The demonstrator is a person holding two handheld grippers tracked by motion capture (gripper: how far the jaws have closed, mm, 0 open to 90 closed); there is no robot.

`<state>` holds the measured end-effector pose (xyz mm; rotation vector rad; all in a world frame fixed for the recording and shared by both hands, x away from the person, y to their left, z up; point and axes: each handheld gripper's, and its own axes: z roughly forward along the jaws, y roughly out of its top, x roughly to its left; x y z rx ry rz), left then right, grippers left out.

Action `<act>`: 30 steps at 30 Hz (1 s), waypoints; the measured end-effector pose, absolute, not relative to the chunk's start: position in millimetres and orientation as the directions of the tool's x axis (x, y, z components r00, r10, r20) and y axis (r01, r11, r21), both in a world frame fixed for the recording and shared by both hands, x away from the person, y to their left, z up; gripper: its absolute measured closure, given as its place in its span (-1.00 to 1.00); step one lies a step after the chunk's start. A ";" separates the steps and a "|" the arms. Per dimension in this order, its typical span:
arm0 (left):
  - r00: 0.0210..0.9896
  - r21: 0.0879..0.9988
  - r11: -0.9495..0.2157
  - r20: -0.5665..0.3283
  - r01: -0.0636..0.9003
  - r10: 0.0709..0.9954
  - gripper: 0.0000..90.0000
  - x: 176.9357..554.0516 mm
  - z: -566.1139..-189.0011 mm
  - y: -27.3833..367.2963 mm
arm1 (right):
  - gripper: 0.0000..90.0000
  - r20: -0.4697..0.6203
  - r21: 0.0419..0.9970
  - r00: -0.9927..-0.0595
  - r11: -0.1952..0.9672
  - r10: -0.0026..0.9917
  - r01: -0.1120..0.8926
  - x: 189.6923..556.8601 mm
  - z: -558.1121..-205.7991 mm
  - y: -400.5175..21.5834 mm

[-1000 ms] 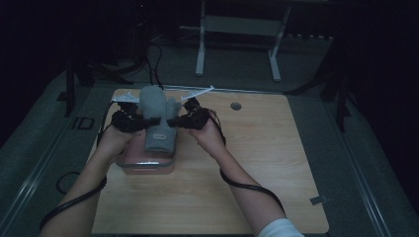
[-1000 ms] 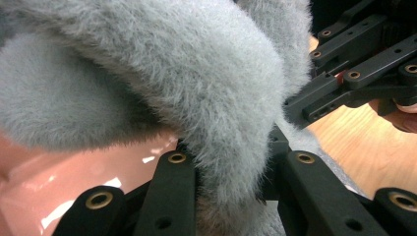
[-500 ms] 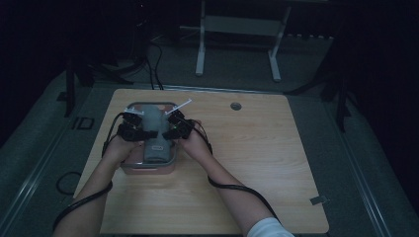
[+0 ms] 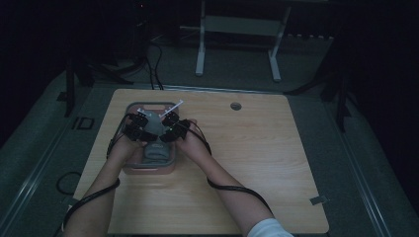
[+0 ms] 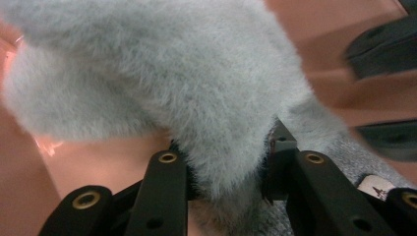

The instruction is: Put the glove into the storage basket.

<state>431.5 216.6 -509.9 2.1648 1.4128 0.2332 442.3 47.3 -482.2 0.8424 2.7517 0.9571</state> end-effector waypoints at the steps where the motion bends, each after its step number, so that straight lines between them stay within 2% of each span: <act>1: 0.430 0.525 -0.298 -0.148 0.798 0.890 0.52 431.8 -510.1 217.2 | 0.30 0.070 0.612 -0.841 0.643 0.536 0.461 441.3 -479.1 44.1; 4: 0.412 0.513 -0.294 -0.131 0.806 0.902 0.38 432.5 -509.4 217.7 | 0.19 0.107 0.641 -0.840 0.609 0.532 0.467 439.9 -470.4 32.5; 6: 0.393 0.508 -0.289 -0.108 0.812 0.913 0.19 432.8 -506.9 216.1 | 0.07 0.127 0.659 -0.840 0.588 0.528 0.469 439.2 -465.7 23.3; 12: 0.414 0.557 -0.323 -0.042 0.765 0.909 -0.15 427.6 -497.0 215.7 | -0.26 0.161 0.690 -0.834 0.545 0.528 0.477 435.0 -457.2 2.6; 14: 0.398 0.555 -0.333 0.002 0.763 0.917 -0.38 426.1 -493.7 216.4 | -0.40 0.169 0.700 -0.836 0.534 0.522 0.475 432.9 -454.7 -3.2; 17: 0.382 0.577 -0.329 0.032 0.748 0.924 -0.48 421.6 -485.4 221.0 | -0.52 0.187 0.713 -0.844 0.521 0.504 0.469 430.2 -451.0 -12.3; 21: 0.355 0.629 -0.294 0.029 0.720 0.934 -0.49 411.8 -471.9 225.7 | -0.55 0.204 0.734 -0.850 0.498 0.485 0.461 424.3 -446.7 -25.5; 30: 0.435 0.741 -0.274 -0.028 0.614 0.900 -0.55 375.2 -452.7 209.5 | -0.55 0.169 0.763 -0.863 0.492 0.477 0.421 410.6 -447.2 -62.8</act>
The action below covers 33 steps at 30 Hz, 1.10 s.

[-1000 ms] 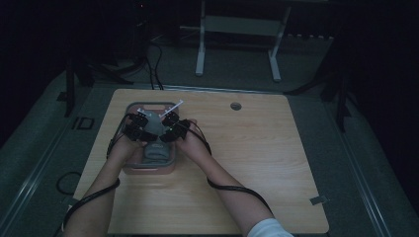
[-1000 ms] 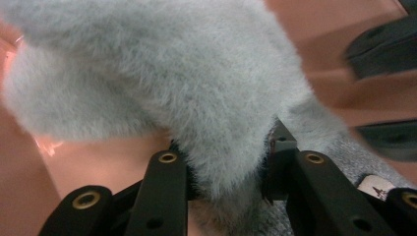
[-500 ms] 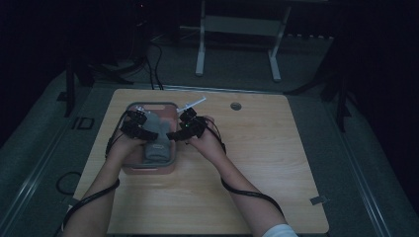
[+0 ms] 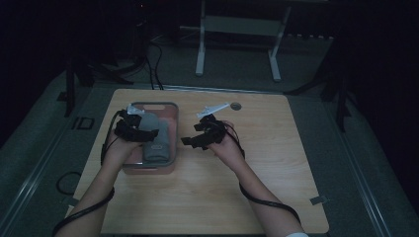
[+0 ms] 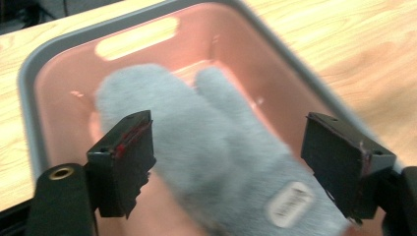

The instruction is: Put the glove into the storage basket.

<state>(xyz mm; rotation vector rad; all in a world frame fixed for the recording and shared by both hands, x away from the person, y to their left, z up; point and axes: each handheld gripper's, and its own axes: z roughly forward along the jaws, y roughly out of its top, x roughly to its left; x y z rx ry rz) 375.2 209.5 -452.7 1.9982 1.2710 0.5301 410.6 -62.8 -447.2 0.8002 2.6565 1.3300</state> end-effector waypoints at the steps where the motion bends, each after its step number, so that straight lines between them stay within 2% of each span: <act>1: 0.444 0.744 -0.275 -0.033 0.609 0.896 -0.55 372.8 -451.9 207.7 | -0.55 0.163 0.763 -0.862 0.492 0.480 0.419 409.6 -448.0 -67.3; 8: 0.541 0.817 -0.284 -0.039 0.502 0.840 -0.55 347.6 -441.3 177.9 | -0.57 0.136 0.766 -0.866 0.504 0.481 0.400 402.9 -454.5 -89.2; 16: 0.657 0.852 -0.330 -0.021 0.406 0.753 -0.53 330.0 -447.9 147.5 | -0.58 0.109 0.781 -0.875 0.504 0.472 0.369 391.8 -457.3 -111.8; 21: 0.717 0.858 -0.342 -0.042 0.383 0.696 -0.52 323.3 -458.1 134.2 | -0.58 0.110 0.785 -0.873 0.497 0.475 0.369 385.9 -462.6 -129.1; 28: 0.753 0.846 -0.382 -0.034 0.371 0.657 -0.52 314.7 -471.6 111.5 | -0.58 0.097 0.775 -0.871 0.512 0.482 0.370 378.6 -474.7 -155.0; 33: 0.782 0.847 -0.381 -0.062 0.370 0.621 -0.52 309.5 -483.8 96.4 | -0.58 0.075 0.771 -0.874 0.528 0.480 0.356 371.9 -486.2 -174.1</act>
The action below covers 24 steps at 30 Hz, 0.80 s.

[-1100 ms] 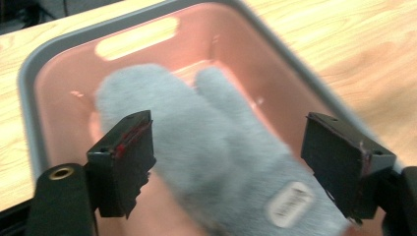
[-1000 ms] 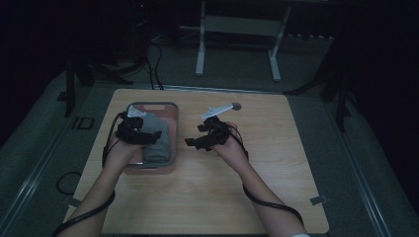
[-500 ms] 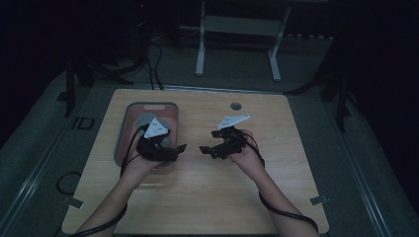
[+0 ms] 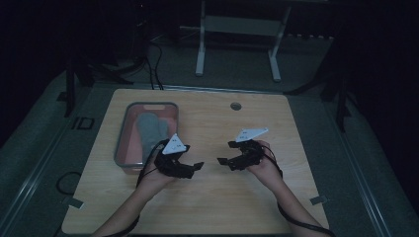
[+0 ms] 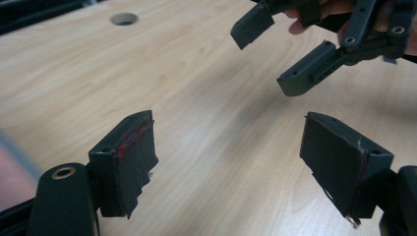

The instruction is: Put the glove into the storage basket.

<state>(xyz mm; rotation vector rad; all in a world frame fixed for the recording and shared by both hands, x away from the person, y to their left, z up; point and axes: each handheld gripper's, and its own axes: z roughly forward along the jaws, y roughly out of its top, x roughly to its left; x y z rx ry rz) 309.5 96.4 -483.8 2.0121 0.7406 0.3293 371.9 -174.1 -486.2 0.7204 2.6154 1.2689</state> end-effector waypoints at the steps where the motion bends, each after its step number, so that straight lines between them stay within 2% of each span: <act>1: 0.788 0.842 -0.397 -0.053 0.365 0.613 -0.52 308.9 -486.8 92.7 | -0.58 0.078 0.770 -0.877 0.531 0.474 0.355 370.3 -489.1 -177.6; 5: 0.819 0.840 -0.394 -0.098 0.373 0.566 -0.52 307.4 -498.6 81.2 | -0.58 0.092 0.766 -0.890 0.539 0.447 0.350 362.7 -502.0 -188.3; 13: 0.856 0.834 -0.423 -0.109 0.356 0.505 -0.55 302.1 -518.2 68.4 | -0.57 0.112 0.759 -0.886 0.536 0.450 0.368 351.4 -520.7 -209.3; 19: 0.852 0.839 -0.408 -0.116 0.359 0.511 -0.68 299.3 -533.3 65.1 | -0.58 0.094 0.744 -0.880 0.555 0.465 0.373 341.3 -532.9 -224.8; 24: 0.846 0.841 -0.410 -0.100 0.353 0.524 -0.82 296.1 -542.6 62.2 | -0.61 0.077 0.767 -0.887 0.541 0.455 0.344 333.1 -542.2 -239.1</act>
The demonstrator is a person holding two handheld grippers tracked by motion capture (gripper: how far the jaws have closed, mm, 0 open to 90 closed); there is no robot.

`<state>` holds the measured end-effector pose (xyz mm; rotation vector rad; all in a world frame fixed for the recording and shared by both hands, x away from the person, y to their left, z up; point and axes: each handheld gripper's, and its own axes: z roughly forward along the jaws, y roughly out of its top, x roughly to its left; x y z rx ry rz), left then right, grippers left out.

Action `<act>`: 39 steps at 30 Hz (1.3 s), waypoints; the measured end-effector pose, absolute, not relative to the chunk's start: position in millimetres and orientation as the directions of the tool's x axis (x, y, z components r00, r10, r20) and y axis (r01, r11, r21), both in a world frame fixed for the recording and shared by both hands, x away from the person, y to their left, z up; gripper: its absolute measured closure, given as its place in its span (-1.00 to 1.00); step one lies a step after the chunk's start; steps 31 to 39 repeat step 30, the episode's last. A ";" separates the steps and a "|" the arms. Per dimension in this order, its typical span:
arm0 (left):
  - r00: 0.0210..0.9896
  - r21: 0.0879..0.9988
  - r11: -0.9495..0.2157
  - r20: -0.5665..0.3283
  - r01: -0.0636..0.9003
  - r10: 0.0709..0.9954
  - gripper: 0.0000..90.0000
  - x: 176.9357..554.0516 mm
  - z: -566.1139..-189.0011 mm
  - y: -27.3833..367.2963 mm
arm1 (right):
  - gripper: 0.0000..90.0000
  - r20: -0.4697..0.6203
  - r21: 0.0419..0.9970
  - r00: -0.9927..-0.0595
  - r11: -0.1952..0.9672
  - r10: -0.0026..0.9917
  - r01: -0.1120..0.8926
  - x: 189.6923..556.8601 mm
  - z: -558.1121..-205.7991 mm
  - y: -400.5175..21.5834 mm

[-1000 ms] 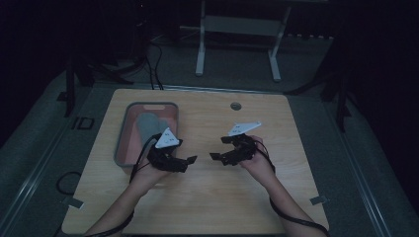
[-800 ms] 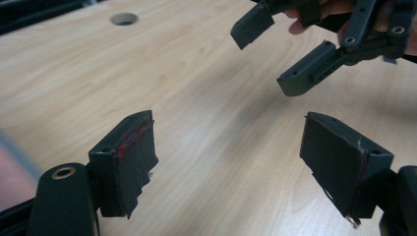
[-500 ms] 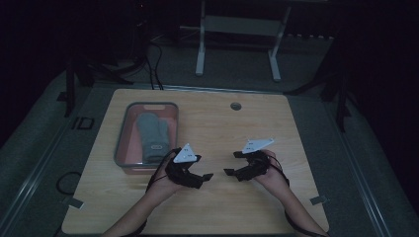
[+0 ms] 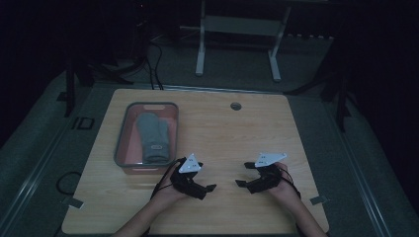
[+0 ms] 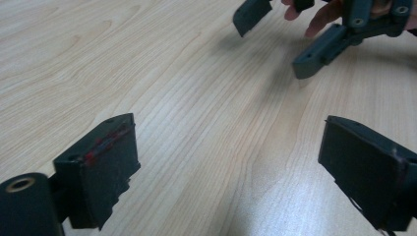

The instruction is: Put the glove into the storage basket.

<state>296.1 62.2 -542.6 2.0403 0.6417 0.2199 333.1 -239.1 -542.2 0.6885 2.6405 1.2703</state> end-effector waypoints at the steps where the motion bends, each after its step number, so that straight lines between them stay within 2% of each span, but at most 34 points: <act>1: 0.843 0.839 -0.414 -0.095 0.354 0.529 -0.82 295.7 -543.8 61.8 | -0.65 0.080 0.769 -0.888 0.538 0.453 0.344 331.8 -544.1 -241.6; 8: 0.839 0.838 -0.424 -0.071 0.344 0.540 -0.83 291.2 -551.8 59.2 | -0.70 0.059 0.766 -0.884 0.547 0.464 0.338 322.3 -554.0 -254.4; 26: 0.869 0.851 -0.437 -0.045 0.291 0.492 -0.83 280.6 -556.6 52.6 | -0.69 -0.020 0.805 -0.840 0.508 0.542 0.308 300.5 -554.1 -295.7; 39: 0.874 0.851 -0.440 -0.044 0.286 0.483 -0.83 280.6 -557.5 52.5 | -0.69 -0.025 0.807 -0.836 0.505 0.548 0.307 301.5 -555.1 -298.3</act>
